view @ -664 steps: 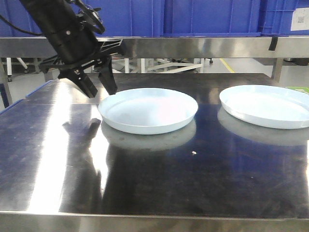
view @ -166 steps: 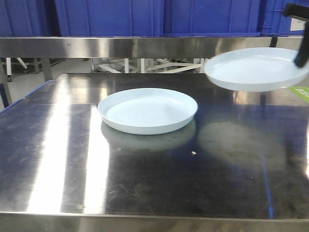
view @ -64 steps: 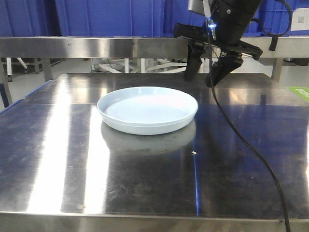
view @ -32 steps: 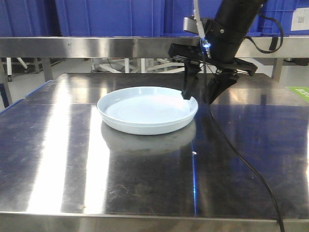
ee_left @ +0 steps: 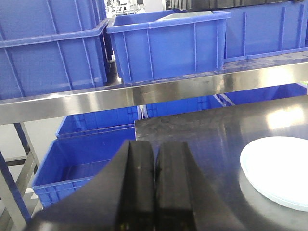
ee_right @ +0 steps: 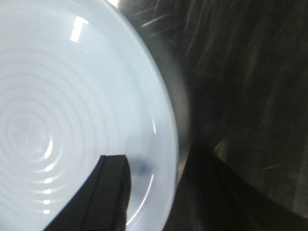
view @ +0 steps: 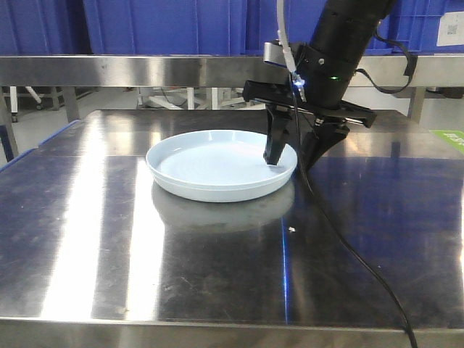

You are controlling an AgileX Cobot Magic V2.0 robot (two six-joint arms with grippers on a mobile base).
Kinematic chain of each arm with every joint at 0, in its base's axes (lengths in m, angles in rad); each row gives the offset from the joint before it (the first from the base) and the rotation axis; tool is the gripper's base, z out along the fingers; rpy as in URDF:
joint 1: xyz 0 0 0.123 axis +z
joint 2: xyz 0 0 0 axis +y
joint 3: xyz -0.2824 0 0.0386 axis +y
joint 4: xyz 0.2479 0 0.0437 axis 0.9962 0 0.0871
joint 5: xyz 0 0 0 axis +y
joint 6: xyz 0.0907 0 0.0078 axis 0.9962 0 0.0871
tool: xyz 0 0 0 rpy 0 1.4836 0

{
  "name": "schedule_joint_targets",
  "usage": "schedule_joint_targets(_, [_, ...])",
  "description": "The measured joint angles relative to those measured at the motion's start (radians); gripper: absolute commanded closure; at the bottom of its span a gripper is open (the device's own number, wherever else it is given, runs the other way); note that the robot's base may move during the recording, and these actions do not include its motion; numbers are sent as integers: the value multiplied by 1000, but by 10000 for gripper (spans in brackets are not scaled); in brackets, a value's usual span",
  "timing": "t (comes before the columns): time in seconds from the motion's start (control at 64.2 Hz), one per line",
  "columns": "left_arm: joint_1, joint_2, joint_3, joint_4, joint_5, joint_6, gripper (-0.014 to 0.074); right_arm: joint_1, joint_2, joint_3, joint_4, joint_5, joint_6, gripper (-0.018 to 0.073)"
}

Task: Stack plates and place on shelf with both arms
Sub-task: 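Lower the right gripper onto the rim of the plate stack and grasp, then lift the plate stack with the right gripper up beside the robot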

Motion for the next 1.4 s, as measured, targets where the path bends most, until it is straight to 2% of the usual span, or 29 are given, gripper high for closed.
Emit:
schedule_joint_targets(0.093, [0,0,0,0,0,0,513,4,2,0,0,0,0,207])
schedule_joint_targets(0.342, [0,0,0,0,0,0,513,9,7,0,6,-3,5,518])
schedule_joint_targets(0.654, [0,0,0,0,0,0,513,9,-14,2,11,-12,11,503])
schedule_joint_targets(0.841, [0,0,0,0,0,0,513,9,-93,2,-65,-76,10,503])
schedule_joint_targets(1.074, [0,0,0,0,0,0,513,-13,-243,139,-105,-319,10,503])
schedule_joint_targets(1.401, [0,0,0,0,0,0,513,-126,-560,626,-108,-761,-113,503])
